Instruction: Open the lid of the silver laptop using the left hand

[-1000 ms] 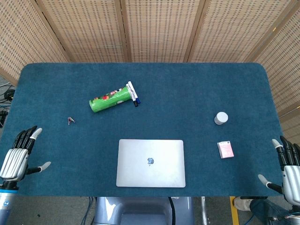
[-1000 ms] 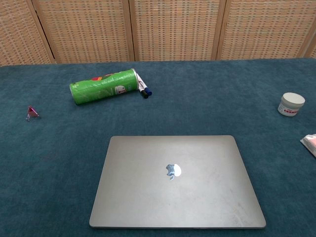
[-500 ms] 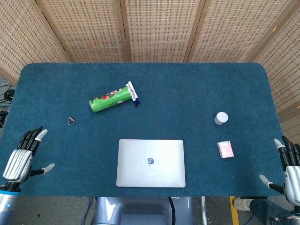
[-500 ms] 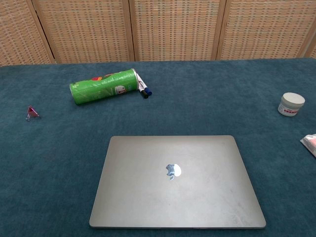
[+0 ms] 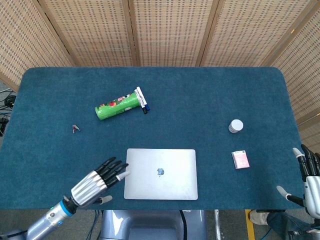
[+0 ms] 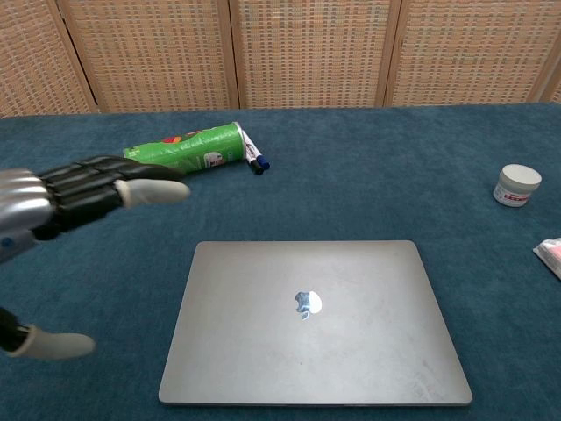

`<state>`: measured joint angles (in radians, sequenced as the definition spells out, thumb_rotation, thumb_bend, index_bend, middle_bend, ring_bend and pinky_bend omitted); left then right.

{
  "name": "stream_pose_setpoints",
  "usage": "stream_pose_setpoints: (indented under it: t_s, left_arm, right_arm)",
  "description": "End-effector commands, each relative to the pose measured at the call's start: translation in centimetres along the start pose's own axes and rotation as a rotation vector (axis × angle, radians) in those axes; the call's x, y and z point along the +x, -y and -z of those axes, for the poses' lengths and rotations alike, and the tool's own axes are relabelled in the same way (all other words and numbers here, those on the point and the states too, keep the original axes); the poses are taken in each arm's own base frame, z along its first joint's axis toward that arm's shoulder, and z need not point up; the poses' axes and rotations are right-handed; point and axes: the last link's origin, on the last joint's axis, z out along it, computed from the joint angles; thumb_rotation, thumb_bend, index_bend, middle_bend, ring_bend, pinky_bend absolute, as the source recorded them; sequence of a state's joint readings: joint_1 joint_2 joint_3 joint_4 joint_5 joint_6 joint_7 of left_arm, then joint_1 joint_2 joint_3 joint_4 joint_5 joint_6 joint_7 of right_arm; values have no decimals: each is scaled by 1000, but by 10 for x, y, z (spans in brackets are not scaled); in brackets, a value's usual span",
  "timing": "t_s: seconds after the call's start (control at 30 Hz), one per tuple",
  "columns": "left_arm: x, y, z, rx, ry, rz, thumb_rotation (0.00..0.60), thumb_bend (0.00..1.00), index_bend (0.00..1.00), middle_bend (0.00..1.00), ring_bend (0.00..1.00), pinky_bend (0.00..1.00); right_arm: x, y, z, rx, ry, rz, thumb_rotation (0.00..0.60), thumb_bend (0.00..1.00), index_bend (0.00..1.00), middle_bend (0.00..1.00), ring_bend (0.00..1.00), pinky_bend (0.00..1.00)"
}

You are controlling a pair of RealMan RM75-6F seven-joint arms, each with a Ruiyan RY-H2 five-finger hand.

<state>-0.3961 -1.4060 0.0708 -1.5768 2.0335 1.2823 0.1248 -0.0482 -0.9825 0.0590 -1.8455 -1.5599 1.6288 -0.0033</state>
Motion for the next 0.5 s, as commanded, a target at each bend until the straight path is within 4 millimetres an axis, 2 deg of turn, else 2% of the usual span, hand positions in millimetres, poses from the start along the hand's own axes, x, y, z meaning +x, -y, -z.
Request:
stream_pose_setpoints:
  t_s: [0.03,0.27,0.5]
  left_arm:
    - [-16,-21,-42,-142,27,-65,600,0,0,0,0,0]
    - [-30,-38,-73,-211,80,-109,600,0,0,0,0,0]
    - [-41,-61,-93,-263,121,-147,600,0,0,0,0,0]
  right_arm:
    - [0,-1,-1,0,2,-4,600,0,0,0,0,0]
    - [0,-2,-3,-5,8,-6,600,0,0,0,0,0]
    - [-1,-3,-4,-8,14,-8,600,0,0,0,0,0]
